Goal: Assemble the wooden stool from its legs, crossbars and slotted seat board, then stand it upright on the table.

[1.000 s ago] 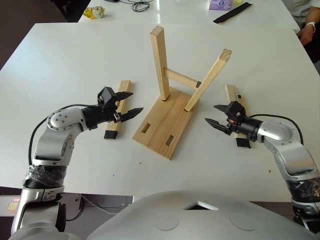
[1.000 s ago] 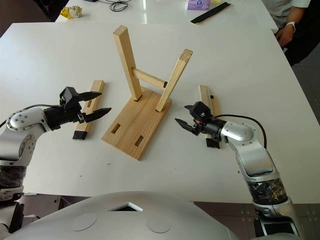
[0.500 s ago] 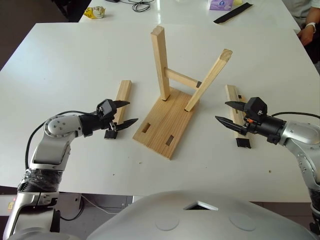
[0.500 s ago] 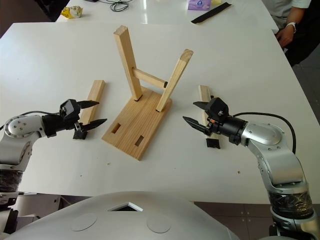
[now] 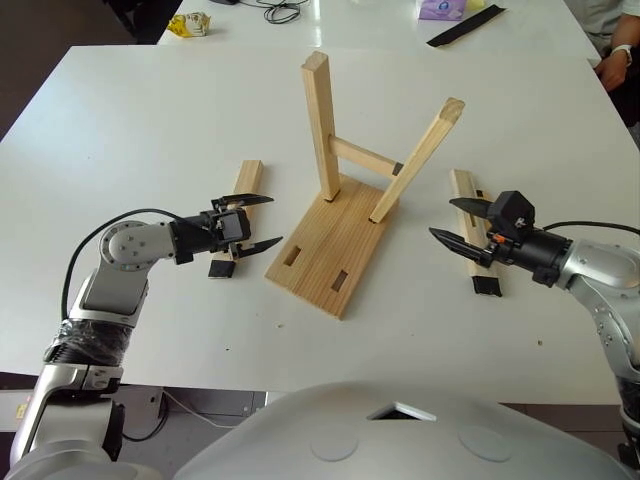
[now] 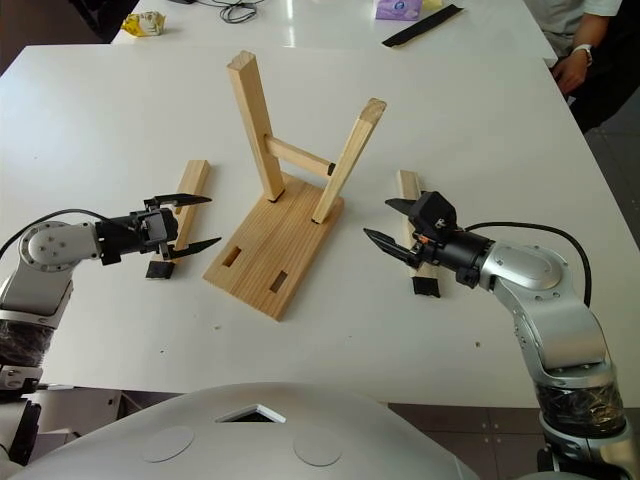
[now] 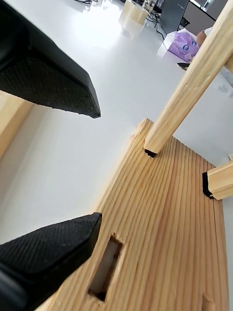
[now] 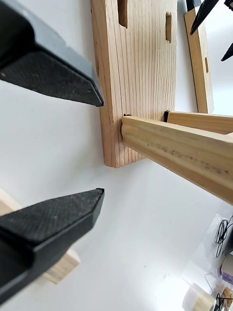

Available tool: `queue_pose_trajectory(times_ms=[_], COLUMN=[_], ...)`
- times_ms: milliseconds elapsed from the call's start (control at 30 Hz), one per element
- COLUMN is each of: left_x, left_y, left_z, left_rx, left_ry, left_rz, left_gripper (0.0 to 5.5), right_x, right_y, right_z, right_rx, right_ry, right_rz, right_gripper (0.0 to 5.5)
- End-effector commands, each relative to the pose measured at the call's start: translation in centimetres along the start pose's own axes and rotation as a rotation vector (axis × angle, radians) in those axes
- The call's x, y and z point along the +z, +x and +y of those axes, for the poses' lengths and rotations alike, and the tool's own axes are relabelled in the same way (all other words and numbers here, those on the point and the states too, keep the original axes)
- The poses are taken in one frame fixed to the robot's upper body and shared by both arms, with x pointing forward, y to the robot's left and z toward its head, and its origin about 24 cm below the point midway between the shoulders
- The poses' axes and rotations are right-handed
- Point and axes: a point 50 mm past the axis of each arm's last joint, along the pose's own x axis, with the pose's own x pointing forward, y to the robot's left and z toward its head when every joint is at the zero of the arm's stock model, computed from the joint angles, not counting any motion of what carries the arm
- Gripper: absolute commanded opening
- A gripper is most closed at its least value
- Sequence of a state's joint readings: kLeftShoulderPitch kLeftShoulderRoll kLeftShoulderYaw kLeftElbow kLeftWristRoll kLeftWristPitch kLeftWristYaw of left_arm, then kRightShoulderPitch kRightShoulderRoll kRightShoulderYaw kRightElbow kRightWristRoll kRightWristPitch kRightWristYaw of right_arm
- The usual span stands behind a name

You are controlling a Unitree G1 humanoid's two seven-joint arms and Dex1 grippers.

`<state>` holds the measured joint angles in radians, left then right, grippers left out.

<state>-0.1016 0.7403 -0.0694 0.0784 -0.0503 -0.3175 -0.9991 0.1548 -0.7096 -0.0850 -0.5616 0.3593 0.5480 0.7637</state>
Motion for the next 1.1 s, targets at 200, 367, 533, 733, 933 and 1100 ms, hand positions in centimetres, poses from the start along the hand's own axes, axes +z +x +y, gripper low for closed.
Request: queue_pose_trajectory(times_ms=[200, 367, 533, 733, 933, 1100], left_x=[-0.6, -1.0, -0.4, -1.1, -1.2, 0.4], left_y=[0.1, 0.2, 0.9, 0.3, 0.0, 1.0], left_z=[-1.2, -1.8, -1.5, -3.2, -4.2, -4.3], left_rx=[-0.069, -0.095, -0.047, -0.153, -0.202, -0.173], left_ry=[0.169, 0.212, 0.241, 0.307, 0.211, 0.124], left_rz=[0.042, 0.057, 0.031, 0.058, 0.040, -0.028], left_gripper=[3.63, 3.63, 3.63, 3.63, 3.63, 3.63], right_x=[0.4, 0.5, 0.6, 0.6, -0.6, -1.6], right_y=[-0.1, -0.2, -0.1, -0.2, -0.4, -0.1], right_z=[0.4, 0.5, 0.7, 0.5, 1.2, 2.3], right_rx=[0.000, 0.000, 0.007, 0.000, 0.063, 0.106], right_ry=[-0.001, -0.002, -0.003, -0.008, -0.018, -0.016], right_rz=[-0.019, -0.025, -0.029, -0.025, 0.044, 0.081], right_gripper=[3.13, 3.13, 3.13, 3.13, 3.13, 3.13])
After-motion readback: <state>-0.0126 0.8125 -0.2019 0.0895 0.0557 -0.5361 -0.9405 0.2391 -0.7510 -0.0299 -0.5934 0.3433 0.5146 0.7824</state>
